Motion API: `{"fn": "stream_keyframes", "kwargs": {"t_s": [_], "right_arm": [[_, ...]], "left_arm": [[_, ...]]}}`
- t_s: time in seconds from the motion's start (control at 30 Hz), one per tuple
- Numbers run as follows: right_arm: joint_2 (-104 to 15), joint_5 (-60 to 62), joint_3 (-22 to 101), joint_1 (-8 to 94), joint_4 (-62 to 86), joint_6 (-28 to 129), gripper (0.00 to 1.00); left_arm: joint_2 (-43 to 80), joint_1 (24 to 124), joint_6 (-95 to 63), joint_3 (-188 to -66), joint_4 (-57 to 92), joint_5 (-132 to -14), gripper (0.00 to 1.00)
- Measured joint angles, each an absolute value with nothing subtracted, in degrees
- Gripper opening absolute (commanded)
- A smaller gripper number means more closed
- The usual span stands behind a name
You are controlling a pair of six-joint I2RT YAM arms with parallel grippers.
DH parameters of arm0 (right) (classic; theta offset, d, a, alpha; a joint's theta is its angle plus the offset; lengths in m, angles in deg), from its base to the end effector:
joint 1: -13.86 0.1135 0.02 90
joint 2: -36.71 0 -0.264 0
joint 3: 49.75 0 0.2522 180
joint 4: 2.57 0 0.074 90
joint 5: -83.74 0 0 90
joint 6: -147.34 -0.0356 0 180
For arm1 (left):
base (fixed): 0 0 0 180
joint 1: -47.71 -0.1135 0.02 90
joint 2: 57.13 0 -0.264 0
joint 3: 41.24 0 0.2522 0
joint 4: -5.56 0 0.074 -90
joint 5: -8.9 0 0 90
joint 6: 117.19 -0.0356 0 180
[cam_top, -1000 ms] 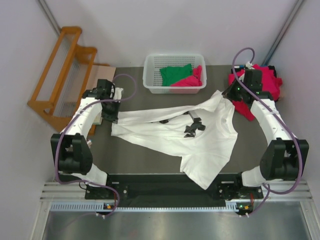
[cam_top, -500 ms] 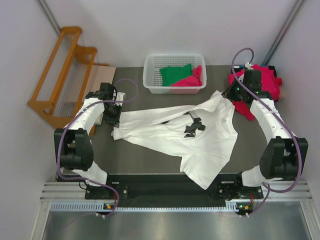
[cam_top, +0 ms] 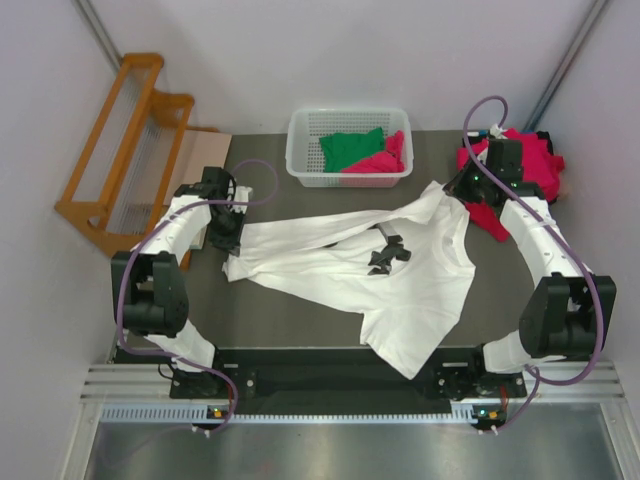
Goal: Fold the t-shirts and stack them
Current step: Flatten the tshirt out
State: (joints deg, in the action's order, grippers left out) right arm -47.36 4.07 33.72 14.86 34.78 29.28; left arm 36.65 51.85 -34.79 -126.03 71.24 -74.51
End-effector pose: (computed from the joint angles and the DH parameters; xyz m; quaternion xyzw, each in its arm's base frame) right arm 0.3307 0.0122 0.3064 0.1710 0.8794 0.1879 0.4027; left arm 0.3143 -0.0268 0.2320 0.1088 0.9835 -0.0529 0.1348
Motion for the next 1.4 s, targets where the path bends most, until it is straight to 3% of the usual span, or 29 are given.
{"fn": "stream_keyframes", "kwargs": {"t_s": [0.03,0.13,0.23,0.37,0.47,0.6,0.73,1.4], "right_arm": [[-47.4,4.1,33.7,14.9,34.8,29.3,0.0],[-47.4,4.1,33.7,14.9,34.8,29.3,0.0],[-47.4,4.1,33.7,14.9,34.8,29.3,0.0],[-47.4,4.1,33.7,14.9,34.8,29.3,0.0],[-47.4,4.1,33.7,14.9,34.8,29.3,0.0],[-47.4,4.1,33.7,14.8,34.8,29.3,0.0],[-47.4,4.1,33.7,14.8,34.8,29.3,0.0],[-48.9,4.1,33.7,14.8,34.8,29.3,0.0]], "left_arm": [[36.7,51.9,-34.8,-126.0,71.2,-74.5,0.21],[36.7,51.9,-35.0,-126.0,71.0,-74.6,0.3],[36.7,51.9,-34.9,-126.0,70.9,-74.8,0.3],[36.7,51.9,-34.9,-126.0,70.8,-74.9,0.15],[36.7,51.9,-35.0,-126.0,70.8,-75.0,0.11],[36.7,51.9,-35.2,-126.0,70.8,-74.9,0.28],[36.7,51.9,-35.6,-125.9,71.0,-74.2,0.34],[37.2,51.9,-36.1,-119.6,70.8,-73.0,0.3]]}}
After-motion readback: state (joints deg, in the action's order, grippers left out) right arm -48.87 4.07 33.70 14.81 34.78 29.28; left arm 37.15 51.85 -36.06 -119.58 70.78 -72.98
